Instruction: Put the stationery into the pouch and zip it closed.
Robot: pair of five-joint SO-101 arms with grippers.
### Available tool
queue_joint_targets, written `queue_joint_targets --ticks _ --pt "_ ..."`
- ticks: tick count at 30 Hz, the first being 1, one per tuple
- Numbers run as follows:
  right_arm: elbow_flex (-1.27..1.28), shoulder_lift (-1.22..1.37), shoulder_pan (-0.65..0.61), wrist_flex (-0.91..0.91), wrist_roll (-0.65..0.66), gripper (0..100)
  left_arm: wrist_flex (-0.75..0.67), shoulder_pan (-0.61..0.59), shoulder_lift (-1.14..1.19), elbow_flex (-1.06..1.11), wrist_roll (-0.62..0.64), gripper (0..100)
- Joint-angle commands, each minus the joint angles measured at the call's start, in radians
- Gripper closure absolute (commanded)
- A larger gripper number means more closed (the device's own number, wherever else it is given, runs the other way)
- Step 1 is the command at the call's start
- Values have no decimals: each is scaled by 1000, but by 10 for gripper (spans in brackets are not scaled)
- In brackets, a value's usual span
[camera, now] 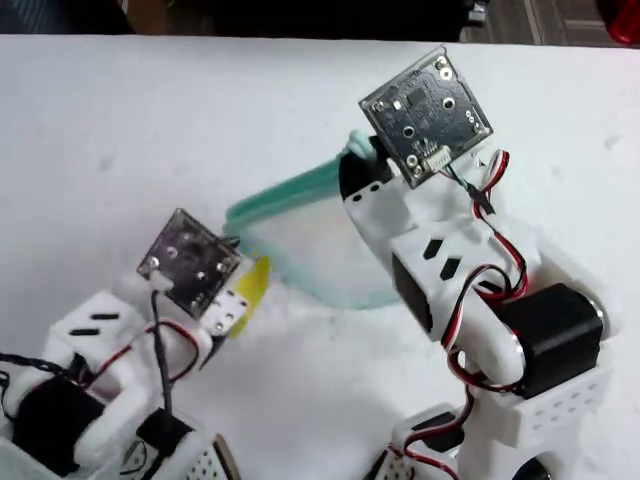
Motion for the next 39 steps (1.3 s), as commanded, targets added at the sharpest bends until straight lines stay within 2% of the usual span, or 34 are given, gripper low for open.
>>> queue_joint_targets --ticks 1,9,12,17,24,26,30,39 --pt "-12 -16 -16 5 -5 982 -109 30 7 51 -12 850" --pt "-12 -21 -93 116 -5 982 -621 -108 8 393 -5 850" --pt "-12 -47 -108 119 -3 982 -738 -162 8 459 34 850" --pt "-3 -96 -140 119 -3 982 -764 -260 8 436 133 849" --pt "97 -96 -240 107 5 982 -779 -119 8 431 141 849" --pt "110 -96 -263 107 12 982 -819 -111 8 425 143 849" --pt "115 -94 -312 101 115 982 -861 -111 10 420 140 849" --pt "130 71 -318 -65 130 982 -786 -133 2 420 138 849"
